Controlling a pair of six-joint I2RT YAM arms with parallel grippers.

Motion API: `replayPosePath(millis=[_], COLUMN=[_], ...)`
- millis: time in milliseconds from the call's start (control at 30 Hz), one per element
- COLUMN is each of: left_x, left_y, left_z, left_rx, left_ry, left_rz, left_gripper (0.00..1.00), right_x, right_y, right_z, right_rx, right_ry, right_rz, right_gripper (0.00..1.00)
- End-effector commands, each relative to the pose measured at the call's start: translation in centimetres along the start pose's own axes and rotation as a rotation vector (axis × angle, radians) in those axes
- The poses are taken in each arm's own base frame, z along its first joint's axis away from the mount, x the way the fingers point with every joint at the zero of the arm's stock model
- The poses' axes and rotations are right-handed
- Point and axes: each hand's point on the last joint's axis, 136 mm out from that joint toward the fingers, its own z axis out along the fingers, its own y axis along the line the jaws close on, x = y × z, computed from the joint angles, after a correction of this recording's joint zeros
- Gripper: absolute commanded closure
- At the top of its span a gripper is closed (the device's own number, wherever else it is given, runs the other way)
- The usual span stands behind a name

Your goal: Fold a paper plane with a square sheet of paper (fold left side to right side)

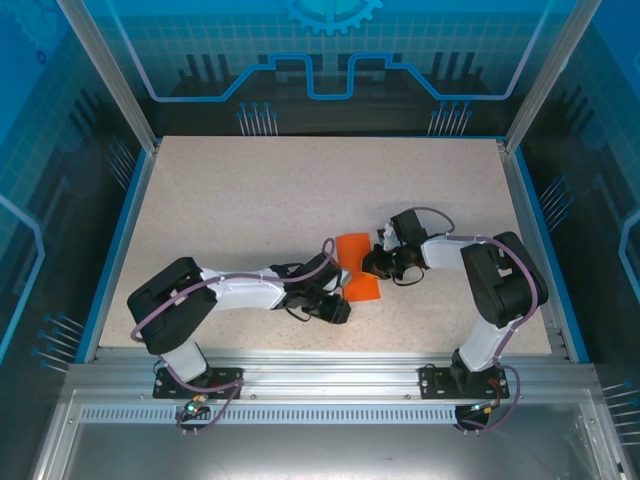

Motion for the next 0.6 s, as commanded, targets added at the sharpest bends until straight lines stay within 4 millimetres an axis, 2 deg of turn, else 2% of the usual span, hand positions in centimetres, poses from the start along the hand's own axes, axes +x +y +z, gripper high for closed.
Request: replayPosePath(millis=[0, 133, 267, 433, 567], left_x=[-1.1, -4.6, -6.7, -7.9, -7.6], left_y=[-0.6, -1.3, -2.4, -3.0, -2.2], left_z=[-2.6, -4.0, -3.1, -1.2, 0.8], left_rx=[0.033, 0.091, 0.126, 0.157, 0.136], left_ry=[-0.03, -0.109, -0.111, -0.086, -0.043], left_rz=[-0.034, -0.048, -0.028, -0.023, -0.034], left_gripper=[0.6, 0.59, 0.59, 0.59, 0.59], right_x=[1.8, 1.7, 1.8, 1.8, 1.9], right_y=[-2.8, -2.6, -2.6, -2.5, -2.4], right_z=[0.7, 0.7, 0.7, 0.8, 0.8], right_rx=[0.095, 0.09, 0.088, 0.083, 0.08], right_ry=[0.046, 0.043, 0.048, 0.05, 0.051], right_rz=[0.034, 0.031, 0.029, 0.028, 0.024], right_gripper=[0.89, 0.89, 0.89, 0.89, 0.89])
